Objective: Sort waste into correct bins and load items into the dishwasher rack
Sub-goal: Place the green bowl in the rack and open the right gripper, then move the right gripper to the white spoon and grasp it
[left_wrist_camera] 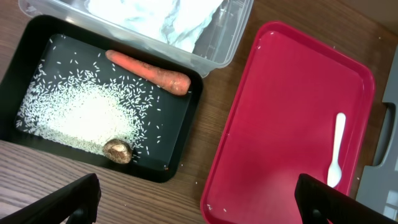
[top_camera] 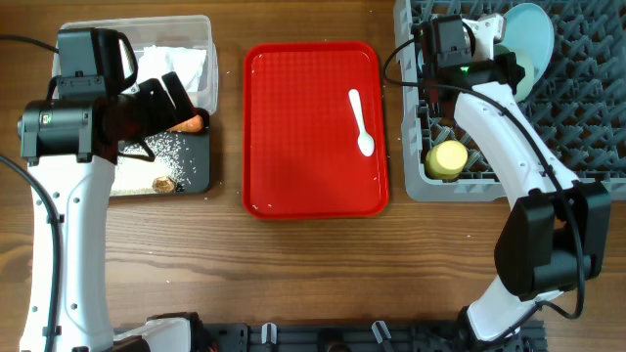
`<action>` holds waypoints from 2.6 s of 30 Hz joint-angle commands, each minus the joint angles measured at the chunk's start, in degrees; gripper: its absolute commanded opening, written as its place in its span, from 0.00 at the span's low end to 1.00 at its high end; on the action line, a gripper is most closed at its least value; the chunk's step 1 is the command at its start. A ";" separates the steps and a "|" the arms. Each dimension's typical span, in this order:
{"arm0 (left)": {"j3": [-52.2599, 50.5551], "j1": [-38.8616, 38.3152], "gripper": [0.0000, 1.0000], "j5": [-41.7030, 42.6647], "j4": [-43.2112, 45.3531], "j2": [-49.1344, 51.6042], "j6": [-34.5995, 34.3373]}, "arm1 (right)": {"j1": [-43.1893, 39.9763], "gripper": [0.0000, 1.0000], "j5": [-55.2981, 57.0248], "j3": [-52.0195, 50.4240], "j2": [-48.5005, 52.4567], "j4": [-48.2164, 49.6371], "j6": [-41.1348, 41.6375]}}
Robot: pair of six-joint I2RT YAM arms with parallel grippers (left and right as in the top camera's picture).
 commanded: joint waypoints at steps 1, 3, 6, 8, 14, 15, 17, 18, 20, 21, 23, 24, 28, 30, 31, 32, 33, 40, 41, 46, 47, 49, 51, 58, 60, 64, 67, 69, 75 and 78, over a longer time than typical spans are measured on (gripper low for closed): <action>-0.02 0.07 1.00 0.07 -0.02 -0.39 -0.70 | 0.04 0.04 2.14 -0.11 0.98 -2.12 1.31; -0.02 0.07 1.00 0.07 -0.02 -0.39 -0.70 | 0.20 0.04 0.61 -0.11 1.01 -3.39 1.29; -0.02 0.07 1.00 0.07 -0.02 -0.39 -0.70 | 0.20 0.04 -2.23 -0.11 1.01 -4.44 1.27; -0.02 0.07 1.00 0.07 -0.02 -0.39 -0.70 | 0.20 0.04 -2.32 -0.11 1.14 -4.61 1.20; -0.02 0.07 1.00 0.07 -0.02 -0.39 -0.70 | 0.20 0.04 -0.09 -0.11 2.01 -4.85 -0.98; -0.02 0.07 1.00 0.07 -0.02 -0.39 -0.70 | 0.20 0.04 0.96 -0.11 2.27 -5.01 -2.03; -0.02 0.07 1.00 0.07 -0.02 -0.39 -0.70 | 0.20 0.04 0.98 -0.11 2.73 -5.09 -3.78; -0.02 0.07 1.00 0.07 -0.02 -0.39 -0.70 | 0.20 0.04 1.20 -0.11 2.89 -5.31 -4.15; -0.02 0.07 1.00 0.07 -0.02 -0.39 -0.70 | 0.24 0.04 1.11 -0.11 3.19 -5.86 -4.39; -0.02 0.07 1.00 0.07 -0.02 -0.39 -0.70 | 0.33 0.04 1.11 -0.11 3.54 -5.99 -4.39; -0.02 0.07 1.00 0.07 -0.02 -0.39 -0.70 | 0.79 0.04 0.68 -0.11 3.93 -6.12 -5.22; -0.02 0.07 1.00 0.07 -0.02 -0.39 -0.70 | 1.18 0.04 0.68 -0.11 4.02 -6.14 -5.20; -0.02 0.07 1.00 0.07 -0.02 -0.39 -0.70 | 3.43 0.04 -0.39 -0.11 4.13 -6.01 -5.18; -0.02 0.07 1.00 0.07 -0.02 -0.39 -0.70 | 4.37 0.04 -0.39 -0.11 4.13 -6.03 -5.18; -0.02 0.07 1.00 0.07 -0.02 -0.39 -0.70 | 4.74 0.04 -0.39 -0.11 4.13 -6.01 -5.18; -0.02 0.07 1.00 0.07 -0.02 -0.39 -0.70 | 5.11 0.04 -0.39 -0.11 4.13 -6.03 -5.20; -0.02 0.07 1.00 0.07 -0.02 -0.39 -0.70 | 5.51 0.04 -0.42 -0.11 4.13 -6.08 -5.18; -0.02 0.07 1.00 0.07 -0.02 -0.39 -0.70 | 8.22 0.41 -2.80 -0.11 4.11 -8.44 -5.20; -0.02 0.07 1.00 0.07 -0.02 -0.39 -0.70 | 8.74 0.45 -2.78 -0.11 4.11 -8.44 -5.18; -0.02 0.07 1.00 0.07 -0.02 -0.39 -0.70 | 11.74 0.77 -2.75 -0.09 4.09 -8.31 -5.20; -0.02 0.07 1.00 0.07 -0.02 -0.39 -0.70 | 12.57 0.81 -2.75 -0.09 4.09 -8.15 -5.20; -0.02 0.07 1.00 0.07 -0.02 -0.39 -0.70 | 13.81 0.86 -2.71 -0.09 4.09 -8.11 -5.29; -0.02 0.07 1.00 0.07 -0.02 -0.39 -0.70 | 14.80 1.00 -2.51 0.28 4.07 -8.13 -5.95; -0.02 0.07 1.00 0.07 -0.02 -0.39 -0.70 | 15.74 1.00 -0.81 1.97 0.42 -1.01 -6.69; -0.02 0.07 1.00 0.07 -0.02 -0.39 -0.70 | 15.74 1.00 -0.83 2.36 -1.88 2.34 -6.64; -0.02 0.07 1.00 0.07 -0.02 -0.39 -0.70 | 16.28 1.00 -3.85 2.38 -8.26 8.37 -6.64; -0.02 0.07 1.00 0.07 -0.02 -0.39 -0.70 | 17.64 1.00 -13.07 2.38 -13.09 8.46 -6.58; -0.02 0.07 1.00 0.07 -0.02 -0.39 -0.70 | 19.65 1.00 -28.52 2.38 -16.63 6.64 -6.49; -0.02 0.07 1.00 0.07 -0.02 -0.39 -0.70 | 20.98 1.00 -71.87 1.55 -18.67 7.10 1.40; -0.02 0.07 1.00 0.07 -0.02 -0.39 -0.70 | 20.28 0.96 -71.12 0.07 -16.09 9.31 3.98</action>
